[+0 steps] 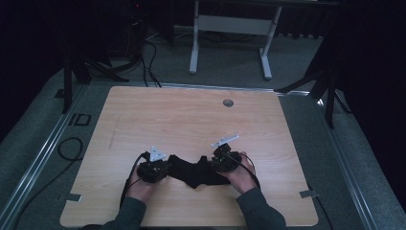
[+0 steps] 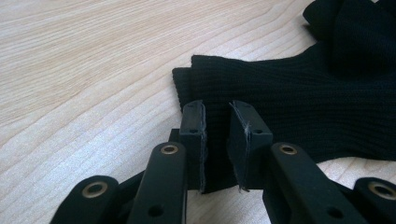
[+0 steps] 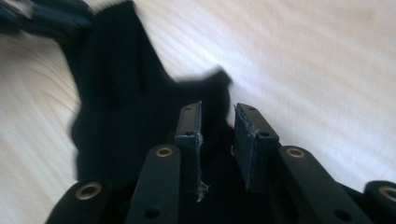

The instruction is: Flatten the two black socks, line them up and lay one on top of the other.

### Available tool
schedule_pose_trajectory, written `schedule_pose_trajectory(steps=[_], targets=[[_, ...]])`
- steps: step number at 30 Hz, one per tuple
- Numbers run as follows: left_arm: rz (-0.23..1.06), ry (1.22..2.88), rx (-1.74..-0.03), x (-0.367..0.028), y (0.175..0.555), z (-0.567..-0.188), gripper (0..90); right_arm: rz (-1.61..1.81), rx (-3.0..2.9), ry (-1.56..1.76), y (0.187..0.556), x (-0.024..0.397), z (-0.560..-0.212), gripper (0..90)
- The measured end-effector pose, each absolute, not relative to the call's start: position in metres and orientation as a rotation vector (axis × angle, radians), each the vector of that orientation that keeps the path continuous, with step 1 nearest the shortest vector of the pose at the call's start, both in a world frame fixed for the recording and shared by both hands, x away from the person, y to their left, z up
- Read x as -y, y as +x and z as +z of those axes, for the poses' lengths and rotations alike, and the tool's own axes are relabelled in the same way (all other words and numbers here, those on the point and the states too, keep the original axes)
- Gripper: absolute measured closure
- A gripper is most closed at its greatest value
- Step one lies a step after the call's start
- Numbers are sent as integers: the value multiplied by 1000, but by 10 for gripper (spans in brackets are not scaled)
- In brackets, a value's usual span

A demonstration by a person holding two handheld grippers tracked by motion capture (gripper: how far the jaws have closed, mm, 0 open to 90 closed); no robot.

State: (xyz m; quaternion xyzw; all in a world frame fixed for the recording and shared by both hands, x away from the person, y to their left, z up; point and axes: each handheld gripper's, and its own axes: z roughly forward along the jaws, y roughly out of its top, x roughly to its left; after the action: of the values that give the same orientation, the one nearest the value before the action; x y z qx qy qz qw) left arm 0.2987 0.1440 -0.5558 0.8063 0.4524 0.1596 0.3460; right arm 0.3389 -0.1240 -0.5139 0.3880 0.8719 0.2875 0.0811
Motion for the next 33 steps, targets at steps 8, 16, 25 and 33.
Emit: schedule_pose_trajectory(steps=[8,16,25,33], targets=[[421,2090,-1175,-143,298,-556,763,853,-2634,1199,339,119,-531,710],[424,2093,-1173,-143,298,-556,763,807,-2646,1228,342,109,-540,785],[425,2092,-1174,-143,297,-556,763,846,-2617,1223,335,111,-534,863],[426,2088,-1177,-143,297,-556,763,937,-2568,1218,326,123,-517,864]])
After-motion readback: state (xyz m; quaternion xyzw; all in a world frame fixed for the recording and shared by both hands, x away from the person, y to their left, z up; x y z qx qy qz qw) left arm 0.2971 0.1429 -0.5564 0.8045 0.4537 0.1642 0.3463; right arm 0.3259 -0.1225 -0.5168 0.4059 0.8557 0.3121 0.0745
